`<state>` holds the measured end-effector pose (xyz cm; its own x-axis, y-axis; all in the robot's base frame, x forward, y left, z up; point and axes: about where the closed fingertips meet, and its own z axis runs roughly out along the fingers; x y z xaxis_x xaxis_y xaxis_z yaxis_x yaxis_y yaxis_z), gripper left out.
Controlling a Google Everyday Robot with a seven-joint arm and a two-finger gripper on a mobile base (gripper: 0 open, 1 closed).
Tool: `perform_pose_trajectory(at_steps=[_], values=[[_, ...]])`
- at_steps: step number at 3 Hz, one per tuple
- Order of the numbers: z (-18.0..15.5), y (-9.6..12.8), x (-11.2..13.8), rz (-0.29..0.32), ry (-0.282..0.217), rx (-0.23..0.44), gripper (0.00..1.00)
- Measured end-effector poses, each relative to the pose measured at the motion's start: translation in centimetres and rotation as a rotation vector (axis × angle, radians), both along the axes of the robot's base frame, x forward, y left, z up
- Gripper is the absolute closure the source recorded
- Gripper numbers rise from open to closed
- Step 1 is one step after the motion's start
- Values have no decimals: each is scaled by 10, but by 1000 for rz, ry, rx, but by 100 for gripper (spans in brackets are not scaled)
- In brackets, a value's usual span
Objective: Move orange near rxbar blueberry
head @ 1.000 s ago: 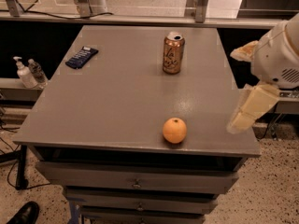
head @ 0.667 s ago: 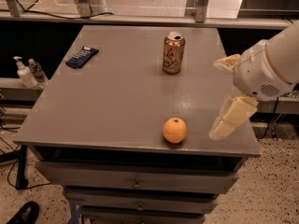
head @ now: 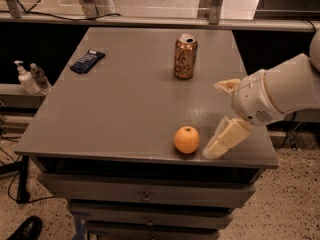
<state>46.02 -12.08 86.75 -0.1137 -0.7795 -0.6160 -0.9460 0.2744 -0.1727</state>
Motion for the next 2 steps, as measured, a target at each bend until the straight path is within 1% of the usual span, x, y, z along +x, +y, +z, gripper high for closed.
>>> perform_pose_trajectory(at_steps=[1,2], values=[[-11,11,-3,-23,31,63,0],[-9,23,-7,-33,49,109,0]])
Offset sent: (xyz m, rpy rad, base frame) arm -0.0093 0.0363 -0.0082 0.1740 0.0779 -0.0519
